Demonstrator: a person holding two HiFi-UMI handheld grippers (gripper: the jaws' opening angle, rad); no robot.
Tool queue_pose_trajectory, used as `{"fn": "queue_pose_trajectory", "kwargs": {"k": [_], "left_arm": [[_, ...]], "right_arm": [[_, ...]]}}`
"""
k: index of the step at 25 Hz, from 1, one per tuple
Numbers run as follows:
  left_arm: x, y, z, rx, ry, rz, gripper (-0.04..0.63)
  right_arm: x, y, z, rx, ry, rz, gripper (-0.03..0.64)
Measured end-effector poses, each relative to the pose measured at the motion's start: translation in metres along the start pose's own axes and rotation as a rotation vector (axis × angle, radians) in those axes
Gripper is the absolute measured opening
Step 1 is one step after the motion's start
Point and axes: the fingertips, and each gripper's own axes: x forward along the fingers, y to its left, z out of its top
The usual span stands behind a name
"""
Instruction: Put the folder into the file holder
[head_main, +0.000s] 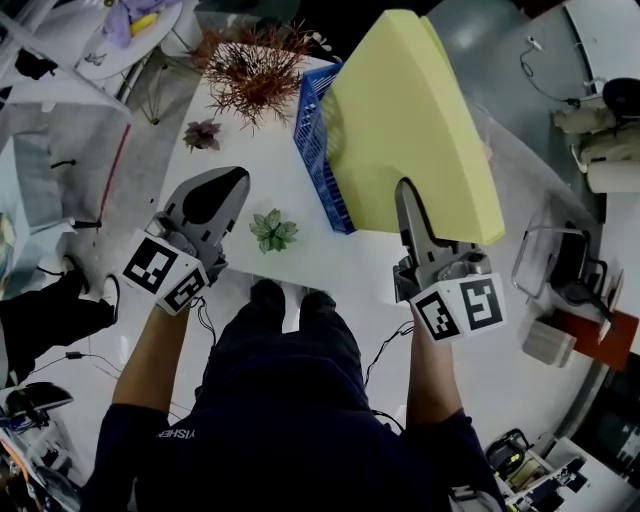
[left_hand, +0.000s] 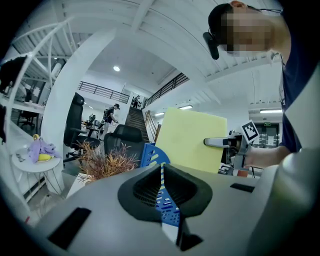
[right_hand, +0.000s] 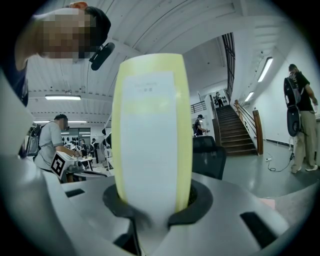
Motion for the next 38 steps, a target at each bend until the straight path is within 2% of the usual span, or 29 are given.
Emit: {"fn": "queue_pose_trajectory", "kwargs": {"k": [11,38], "left_arm": [[0.002,0.002,-0.007,-0.001,0.028,-0.005,0.043],[-0.009,0.0,-0.045,-0.022,0.106,0.001,0.043]], "right_arm": [[0.013,0.002,-0.015,-0.005,-0.01,0.008,0.129],[0.036,-0.005,-0.1,0.03,0.026,-0.022,0.131]]}}
